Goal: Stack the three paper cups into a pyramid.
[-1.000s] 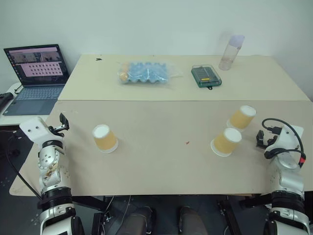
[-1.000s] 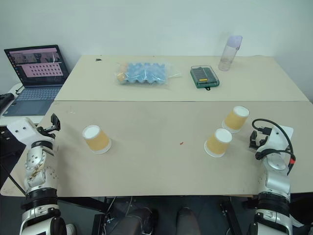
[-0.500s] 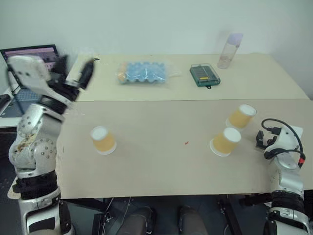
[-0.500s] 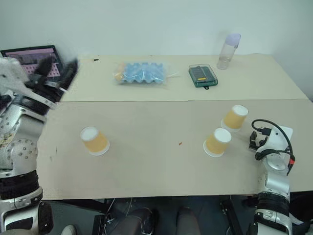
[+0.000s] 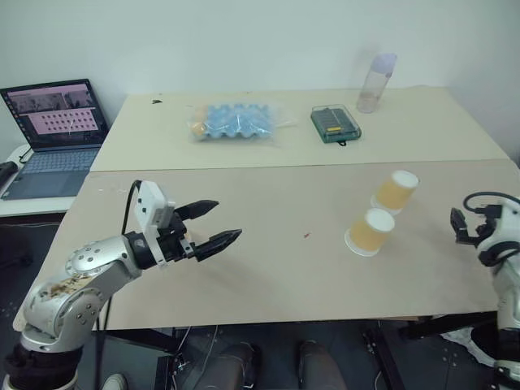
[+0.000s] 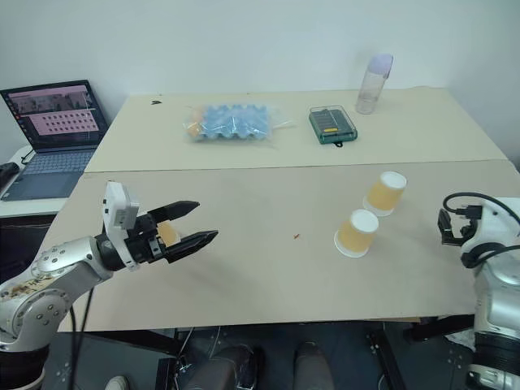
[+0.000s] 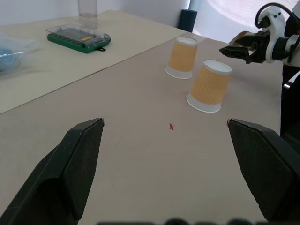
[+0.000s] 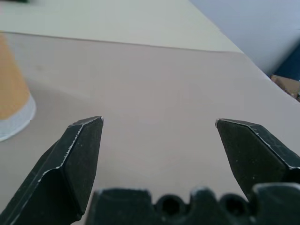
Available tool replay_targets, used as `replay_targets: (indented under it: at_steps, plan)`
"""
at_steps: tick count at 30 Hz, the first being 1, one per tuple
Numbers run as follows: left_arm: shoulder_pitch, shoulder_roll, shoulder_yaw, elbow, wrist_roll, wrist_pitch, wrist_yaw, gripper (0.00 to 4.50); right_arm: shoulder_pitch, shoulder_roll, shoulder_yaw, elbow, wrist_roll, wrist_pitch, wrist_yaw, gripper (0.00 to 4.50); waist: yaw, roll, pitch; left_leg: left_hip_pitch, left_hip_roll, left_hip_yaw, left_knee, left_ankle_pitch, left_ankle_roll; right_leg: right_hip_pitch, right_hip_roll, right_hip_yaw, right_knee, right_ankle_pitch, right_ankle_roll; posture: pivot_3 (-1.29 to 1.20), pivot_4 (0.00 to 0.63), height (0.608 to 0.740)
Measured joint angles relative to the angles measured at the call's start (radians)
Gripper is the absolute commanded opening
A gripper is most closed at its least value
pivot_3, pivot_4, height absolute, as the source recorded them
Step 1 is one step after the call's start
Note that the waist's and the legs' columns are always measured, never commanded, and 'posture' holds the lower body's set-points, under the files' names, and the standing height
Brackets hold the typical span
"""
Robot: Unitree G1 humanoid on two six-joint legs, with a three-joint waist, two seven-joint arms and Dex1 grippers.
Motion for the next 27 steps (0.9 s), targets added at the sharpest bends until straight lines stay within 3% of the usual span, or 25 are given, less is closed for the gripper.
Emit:
replay_targets:
  at_steps: [3, 7, 27]
  plan:
    - [0.034, 0.002, -0.019, -0.002, 0.017, -0.006, -0.030, 4.50, 0.202, -0.105, -0.104, -0.179, 0.176, 0.134, 0.291, 4.49, 0.003, 0.000, 0.000, 0.000, 0.003, 0.001, 0.000, -0.004, -0.001, 0.000, 0.001, 0.001, -0.001, -0.001, -0.002, 0.00, 0.150, 0.740]
    - [0.059, 0.009, -0.030, -0.031, 0.032, -0.013, -0.068, 4.50, 0.284, -0.139, -0.131, -0.313, 0.284, 0.202, 0.448, 4.49, -0.012, -0.004, 0.001, 0.001, 0.009, 0.006, 0.000, -0.006, -0.002, 0.001, 0.001, 0.004, -0.002, -0.005, 0.004, 0.00, 0.150, 0.740]
    - [0.079, 0.037, -0.012, -0.036, 0.052, -0.027, -0.114, 4.50, 0.118, -0.075, 0.094, -0.385, 0.258, 0.240, 0.386, 4.49, 0.010, -0.006, 0.002, -0.005, 0.009, 0.010, 0.000, -0.006, -0.003, -0.011, 0.001, 0.005, -0.001, 0.000, -0.005, 0.00, 0.150, 0.740]
